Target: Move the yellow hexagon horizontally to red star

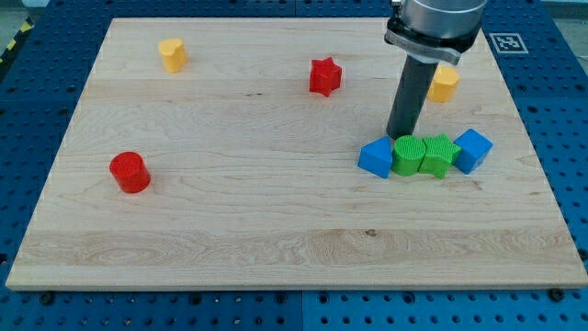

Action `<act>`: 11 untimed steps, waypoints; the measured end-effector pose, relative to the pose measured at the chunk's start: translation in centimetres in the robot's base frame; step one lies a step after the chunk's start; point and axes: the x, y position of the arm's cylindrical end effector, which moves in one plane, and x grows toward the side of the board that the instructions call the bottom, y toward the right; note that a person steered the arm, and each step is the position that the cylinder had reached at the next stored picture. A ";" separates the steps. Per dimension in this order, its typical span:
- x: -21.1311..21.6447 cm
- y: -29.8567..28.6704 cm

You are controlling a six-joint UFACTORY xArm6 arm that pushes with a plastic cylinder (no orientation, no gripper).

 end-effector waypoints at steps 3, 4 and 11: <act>-1.0 0.8; -4.5 -0.3; -6.4 -1.1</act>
